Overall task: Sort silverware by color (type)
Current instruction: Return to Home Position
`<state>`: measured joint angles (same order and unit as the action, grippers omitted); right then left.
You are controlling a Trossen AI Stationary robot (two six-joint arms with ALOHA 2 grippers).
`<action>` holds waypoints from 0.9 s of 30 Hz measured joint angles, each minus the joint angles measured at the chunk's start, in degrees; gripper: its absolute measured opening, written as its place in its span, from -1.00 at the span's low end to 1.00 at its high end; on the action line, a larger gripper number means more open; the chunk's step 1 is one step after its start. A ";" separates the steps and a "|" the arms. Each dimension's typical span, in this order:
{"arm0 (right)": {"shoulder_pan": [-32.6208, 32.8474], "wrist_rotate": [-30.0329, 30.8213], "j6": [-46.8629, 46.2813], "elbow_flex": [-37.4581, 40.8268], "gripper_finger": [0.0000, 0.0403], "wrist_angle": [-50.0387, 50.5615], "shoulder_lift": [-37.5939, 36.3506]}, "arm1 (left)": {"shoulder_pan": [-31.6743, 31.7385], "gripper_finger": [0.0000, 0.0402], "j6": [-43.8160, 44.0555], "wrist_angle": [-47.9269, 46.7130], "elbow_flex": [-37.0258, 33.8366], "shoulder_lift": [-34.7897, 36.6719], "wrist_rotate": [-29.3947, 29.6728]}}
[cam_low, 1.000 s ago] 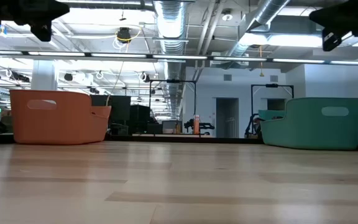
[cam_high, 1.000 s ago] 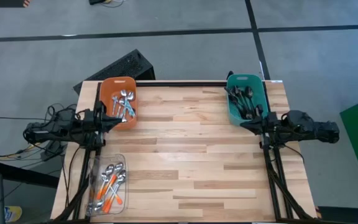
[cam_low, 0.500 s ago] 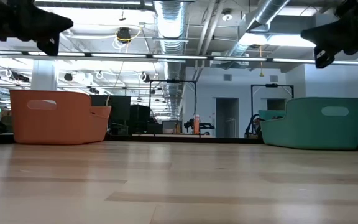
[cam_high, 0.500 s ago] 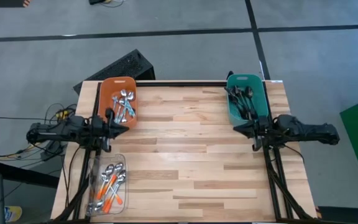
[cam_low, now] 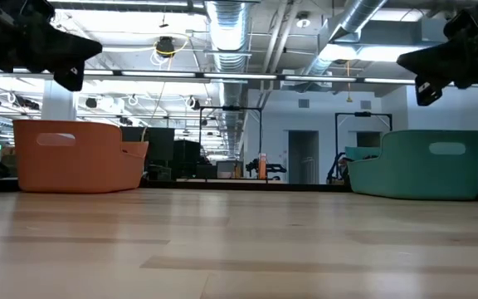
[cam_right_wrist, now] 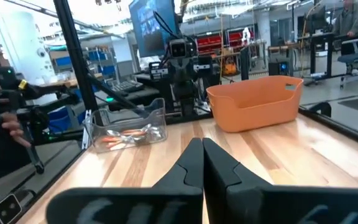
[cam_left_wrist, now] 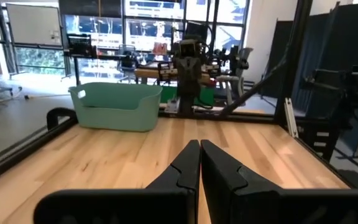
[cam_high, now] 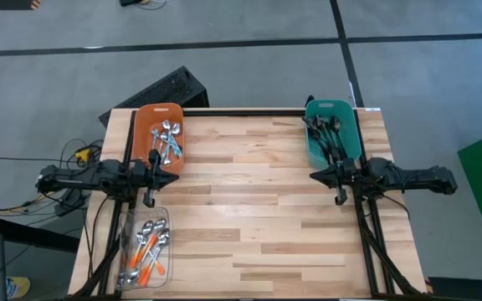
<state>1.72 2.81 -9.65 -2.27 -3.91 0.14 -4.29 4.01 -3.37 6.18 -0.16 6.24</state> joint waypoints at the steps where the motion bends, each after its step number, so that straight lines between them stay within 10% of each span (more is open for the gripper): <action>1: 0.00 0.02 -0.04 0.53 -0.93 -0.34 0.00 | 0.00 -1.00 0.04 1.05 -0.82 -0.02 -0.02; 27: -7.54 0.07 -2.77 1.89 -0.91 -2.60 0.00 | -0.02 -1.00 1.19 10.83 -5.65 -0.04 4.06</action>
<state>-5.82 2.88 -12.42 -0.38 -6.51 0.14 -4.32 5.20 7.46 0.54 -0.21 10.30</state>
